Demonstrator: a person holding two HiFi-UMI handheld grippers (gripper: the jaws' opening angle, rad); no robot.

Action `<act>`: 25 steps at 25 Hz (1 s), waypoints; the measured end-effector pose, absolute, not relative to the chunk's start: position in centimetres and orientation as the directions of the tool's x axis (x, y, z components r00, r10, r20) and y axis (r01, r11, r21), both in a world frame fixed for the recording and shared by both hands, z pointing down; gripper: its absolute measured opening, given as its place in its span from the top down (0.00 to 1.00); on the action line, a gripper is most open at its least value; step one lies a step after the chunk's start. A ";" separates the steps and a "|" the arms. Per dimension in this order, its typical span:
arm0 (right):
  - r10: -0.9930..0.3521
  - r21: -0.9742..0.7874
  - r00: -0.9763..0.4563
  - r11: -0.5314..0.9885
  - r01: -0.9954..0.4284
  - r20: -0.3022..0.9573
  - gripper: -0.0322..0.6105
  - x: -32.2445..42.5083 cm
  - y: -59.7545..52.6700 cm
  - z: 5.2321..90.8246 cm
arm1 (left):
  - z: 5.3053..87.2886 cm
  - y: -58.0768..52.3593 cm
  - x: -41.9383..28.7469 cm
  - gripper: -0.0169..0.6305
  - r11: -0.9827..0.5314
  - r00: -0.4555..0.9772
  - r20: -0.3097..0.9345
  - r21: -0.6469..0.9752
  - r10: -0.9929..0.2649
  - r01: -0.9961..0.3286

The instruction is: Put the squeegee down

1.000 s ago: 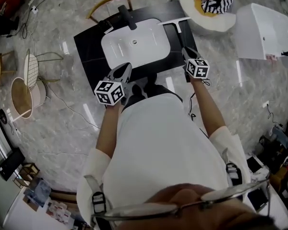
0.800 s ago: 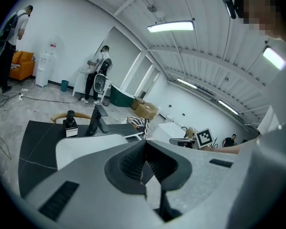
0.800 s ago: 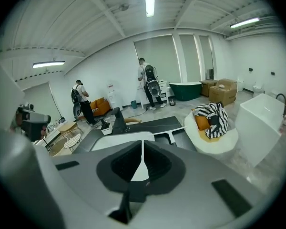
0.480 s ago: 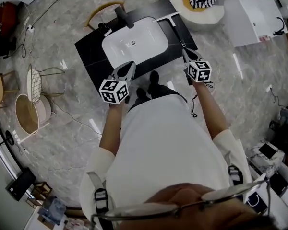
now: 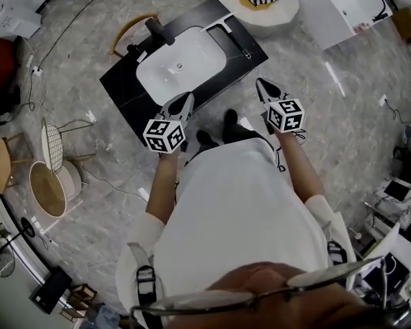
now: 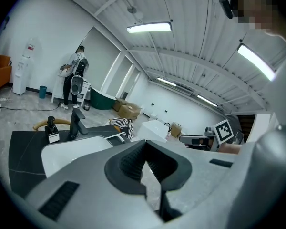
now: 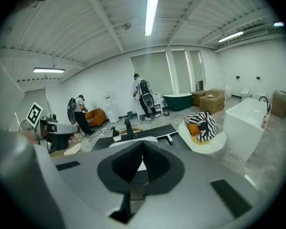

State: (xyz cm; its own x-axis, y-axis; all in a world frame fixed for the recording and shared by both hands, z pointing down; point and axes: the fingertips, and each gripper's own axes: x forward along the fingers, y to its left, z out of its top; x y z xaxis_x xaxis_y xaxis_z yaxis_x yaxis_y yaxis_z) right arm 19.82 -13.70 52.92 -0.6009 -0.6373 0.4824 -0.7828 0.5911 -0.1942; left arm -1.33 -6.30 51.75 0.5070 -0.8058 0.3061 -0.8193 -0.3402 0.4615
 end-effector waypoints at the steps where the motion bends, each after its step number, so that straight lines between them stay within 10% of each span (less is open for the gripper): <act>1: -0.640 -0.197 -0.600 0.588 -0.784 0.479 0.94 20.3 -13.4 52.8 | 51.6 -6.3 -1.1 0.97 -0.341 0.507 0.304 0.462 -0.806 -0.819; 25: -0.631 -0.195 -0.683 0.666 -0.720 0.368 0.94 27.1 -16.7 48.8 | 48.1 -9.1 4.5 0.97 -0.285 0.430 0.257 0.455 -0.865 -0.844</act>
State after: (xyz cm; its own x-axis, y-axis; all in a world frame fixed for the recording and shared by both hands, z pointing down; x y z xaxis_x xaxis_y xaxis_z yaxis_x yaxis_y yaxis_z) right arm 27.10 -16.66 48.77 -0.6827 -0.6312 0.3682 -0.7205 0.6655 -0.1950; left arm 4.46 -9.06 48.14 0.4303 -0.8654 0.2568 -0.8439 -0.2846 0.4547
